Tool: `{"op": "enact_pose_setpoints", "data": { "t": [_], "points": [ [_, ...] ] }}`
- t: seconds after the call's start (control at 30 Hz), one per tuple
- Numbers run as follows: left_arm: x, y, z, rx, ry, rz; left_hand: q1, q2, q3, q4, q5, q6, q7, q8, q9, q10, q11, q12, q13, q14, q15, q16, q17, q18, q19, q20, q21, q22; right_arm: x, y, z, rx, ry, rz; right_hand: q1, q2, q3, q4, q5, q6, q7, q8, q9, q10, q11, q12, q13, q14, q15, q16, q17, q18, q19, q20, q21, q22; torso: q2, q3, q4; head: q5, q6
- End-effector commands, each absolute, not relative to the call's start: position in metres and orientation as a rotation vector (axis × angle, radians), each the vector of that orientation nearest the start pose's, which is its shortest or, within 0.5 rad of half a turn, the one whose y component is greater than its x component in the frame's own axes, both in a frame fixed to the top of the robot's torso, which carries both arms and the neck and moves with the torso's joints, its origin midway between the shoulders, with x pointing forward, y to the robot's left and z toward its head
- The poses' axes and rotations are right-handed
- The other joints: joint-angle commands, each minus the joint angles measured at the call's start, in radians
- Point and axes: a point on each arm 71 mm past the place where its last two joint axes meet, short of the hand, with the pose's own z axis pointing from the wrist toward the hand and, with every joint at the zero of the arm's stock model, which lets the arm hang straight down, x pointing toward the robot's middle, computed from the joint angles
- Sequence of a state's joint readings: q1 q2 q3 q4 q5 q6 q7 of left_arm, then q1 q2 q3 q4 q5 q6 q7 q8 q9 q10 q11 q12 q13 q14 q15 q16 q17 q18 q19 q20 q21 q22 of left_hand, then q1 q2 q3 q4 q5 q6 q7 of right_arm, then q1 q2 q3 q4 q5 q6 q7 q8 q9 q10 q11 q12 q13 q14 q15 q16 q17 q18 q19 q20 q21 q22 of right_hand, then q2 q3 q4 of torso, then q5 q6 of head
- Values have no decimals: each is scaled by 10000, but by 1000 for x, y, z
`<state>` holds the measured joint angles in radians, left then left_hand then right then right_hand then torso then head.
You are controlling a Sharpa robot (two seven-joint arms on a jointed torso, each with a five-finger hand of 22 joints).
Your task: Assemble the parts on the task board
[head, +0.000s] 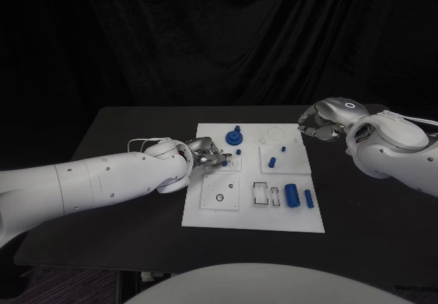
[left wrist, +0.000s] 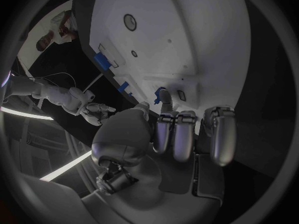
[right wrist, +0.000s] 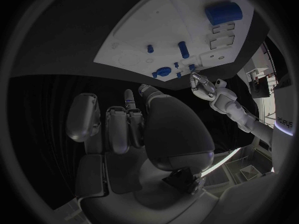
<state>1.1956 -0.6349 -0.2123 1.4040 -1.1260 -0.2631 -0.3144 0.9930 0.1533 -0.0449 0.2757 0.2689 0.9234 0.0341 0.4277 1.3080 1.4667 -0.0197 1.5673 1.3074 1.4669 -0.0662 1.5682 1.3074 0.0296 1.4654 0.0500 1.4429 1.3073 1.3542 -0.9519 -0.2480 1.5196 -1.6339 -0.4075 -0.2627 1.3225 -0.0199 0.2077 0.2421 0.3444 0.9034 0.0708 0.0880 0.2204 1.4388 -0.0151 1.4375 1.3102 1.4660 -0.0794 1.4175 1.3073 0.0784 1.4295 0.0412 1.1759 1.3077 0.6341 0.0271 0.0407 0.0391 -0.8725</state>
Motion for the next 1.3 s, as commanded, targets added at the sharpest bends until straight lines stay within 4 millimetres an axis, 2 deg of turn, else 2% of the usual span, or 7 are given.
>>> {"op": "enact_pose_setpoints", "data": {
  "t": [0.03,0.23,0.43,0.57,0.8,0.97,1.3],
  "points": [
    [481,149,-249,-1581,19630,-6282,173,-33,-13,-43,20,-69,7,63,290,1041,-97,35,2634,1039,-71,26,2634,31,288,-92,54,2206,486,-270,-178,-2169,15893,2728,62,-39,48,-7,68,-24,-15,-52,-13,-74,-12,-49,1459,544,69,-62,1418,11,-91,-11,-66,1580,1,23,-22,32,-2],
    [495,164,-217,-1293,19679,-5719,840,-239,103,-267,16,-291,28,28,277,1041,-100,35,2634,1039,-85,26,2634,29,296,-116,60,2206,485,-272,-177,-2119,15839,2716,60,-42,50,-8,68,-28,-15,-55,-15,-78,-12,-52,1457,546,68,-56,1422,9,-88,-11,-59,1582,31,7,25,78,-2],
    [514,178,-198,-1082,20129,-4763,1171,-348,157,-373,-142,-572,97,-99,269,1041,-51,35,2634,1039,-53,26,2634,8,343,-95,132,2231,485,-272,-177,-2124,15851,2705,58,-45,52,-8,69,-31,-15,-58,-17,-75,-12,-50,1458,543,68,-66,1414,8,-86,-11,-56,1583,58,-1,22,109,-2],
    [527,185,-197,-990,20673,-3984,1180,-376,106,-307,-418,-626,142,-168,258,1041,-10,35,2634,1039,-22,26,2634,0,363,-70,162,2241,486,-270,-178,-2148,15861,2721,58,-45,52,-8,69,-31,-15,-58,-17,-75,-12,-50,1458,543,68,-66,1414,8,-86,-11,-56,1583,69,-13,-1,130,-2],
    [544,185,-200,-924,21100,-3277,1211,-454,37,-294,-638,-645,172,-238,251,1041,20,35,2634,1039,5,26,2634,-4,373,-47,177,2247,486,-270,-178,-2184,15904,2721,58,-45,52,-8,69,-31,-15,-58,-17,-75,-12,-50,1458,543,68,-66,1414,8,-86,-11,-56,1583,159,-83,-20,117,-2],
    [552,179,-201,-905,21133,-3124,1142,-477,-63,-195,-904,-641,200,-313,249,1041,48,35,2634,1039,32,26,2634,-4,375,-19,178,2247,486,-269,-178,-2206,15922,2739,47,-49,63,-7,72,-36,-17,-65,-22,-72,-13,-48,1460,547,67,-57,1421,9,-86,-12,-60,1582,226,-108,-46,139,-2],
    [555,174,-205,-794,21247,-3140,831,-448,-340,103,-1400,-586,241,-456,256,1041,93,35,2634,1039,79,26,2634,0,364,31,166,2242,486,-268,-178,-2215,15945,2739,47,-49,63,-7,72,-36,-17,-65,-22,-72,-13,-48,1460,547,67,-57,1421,9,-86,-12,-60,1582,209,-90,-24,104,-2]
  ]
}}
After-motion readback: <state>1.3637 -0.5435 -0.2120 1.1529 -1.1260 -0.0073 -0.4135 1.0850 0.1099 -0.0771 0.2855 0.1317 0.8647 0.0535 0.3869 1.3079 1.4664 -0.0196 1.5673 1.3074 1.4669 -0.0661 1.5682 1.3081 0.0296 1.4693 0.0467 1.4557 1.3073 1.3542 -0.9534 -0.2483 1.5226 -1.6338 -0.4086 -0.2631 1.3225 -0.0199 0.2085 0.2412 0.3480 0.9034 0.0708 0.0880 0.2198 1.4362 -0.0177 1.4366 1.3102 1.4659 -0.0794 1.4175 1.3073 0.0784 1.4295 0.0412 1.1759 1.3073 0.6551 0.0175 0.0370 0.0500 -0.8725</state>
